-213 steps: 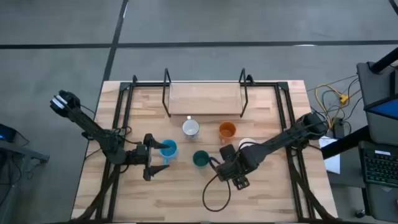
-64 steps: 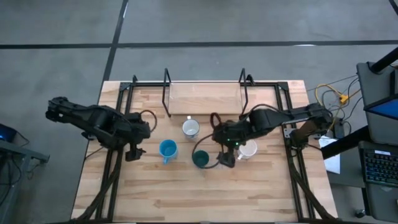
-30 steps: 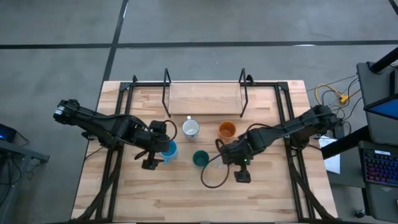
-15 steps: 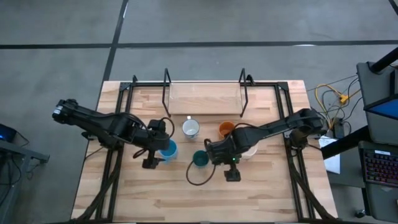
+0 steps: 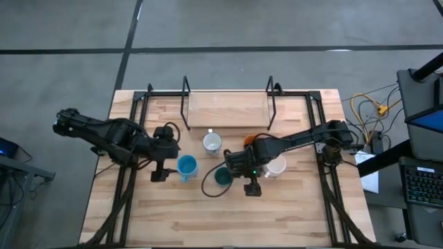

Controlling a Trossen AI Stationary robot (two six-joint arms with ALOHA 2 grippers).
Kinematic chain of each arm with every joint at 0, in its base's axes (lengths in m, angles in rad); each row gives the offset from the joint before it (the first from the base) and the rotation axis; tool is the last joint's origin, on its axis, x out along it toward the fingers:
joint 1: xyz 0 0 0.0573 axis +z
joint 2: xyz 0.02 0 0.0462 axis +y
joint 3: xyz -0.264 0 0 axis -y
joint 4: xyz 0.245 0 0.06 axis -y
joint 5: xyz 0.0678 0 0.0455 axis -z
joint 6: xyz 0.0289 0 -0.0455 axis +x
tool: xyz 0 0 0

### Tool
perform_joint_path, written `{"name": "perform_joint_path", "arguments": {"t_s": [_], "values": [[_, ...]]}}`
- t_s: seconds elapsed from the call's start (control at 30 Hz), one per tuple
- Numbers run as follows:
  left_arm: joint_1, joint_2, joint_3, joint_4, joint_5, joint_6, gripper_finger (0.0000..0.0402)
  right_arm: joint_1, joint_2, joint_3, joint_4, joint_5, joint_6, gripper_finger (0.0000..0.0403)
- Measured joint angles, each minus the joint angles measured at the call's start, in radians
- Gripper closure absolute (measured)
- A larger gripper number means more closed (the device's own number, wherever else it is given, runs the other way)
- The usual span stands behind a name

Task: Stack small to large cups/mugs on shelf
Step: Put the transparent mug on the shelf

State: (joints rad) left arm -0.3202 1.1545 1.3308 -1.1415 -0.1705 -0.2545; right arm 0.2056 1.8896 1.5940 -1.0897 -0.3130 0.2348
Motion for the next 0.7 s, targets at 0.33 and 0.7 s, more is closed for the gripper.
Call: {"name": "perform_joint_path", "arguments": {"t_s": [0.33,0.7], "values": [[0.000,-0.075,-0.006,-0.015,-0.058,-0.072,0.0023,-0.001,0.000,-0.041,0.096,-0.001,0.079,0.0074],[-0.001,-0.111,-0.005,-0.018,-0.058,-0.131,0.0023,-0.001,0.000,-0.056,0.123,-0.009,0.130,0.0074]]}}
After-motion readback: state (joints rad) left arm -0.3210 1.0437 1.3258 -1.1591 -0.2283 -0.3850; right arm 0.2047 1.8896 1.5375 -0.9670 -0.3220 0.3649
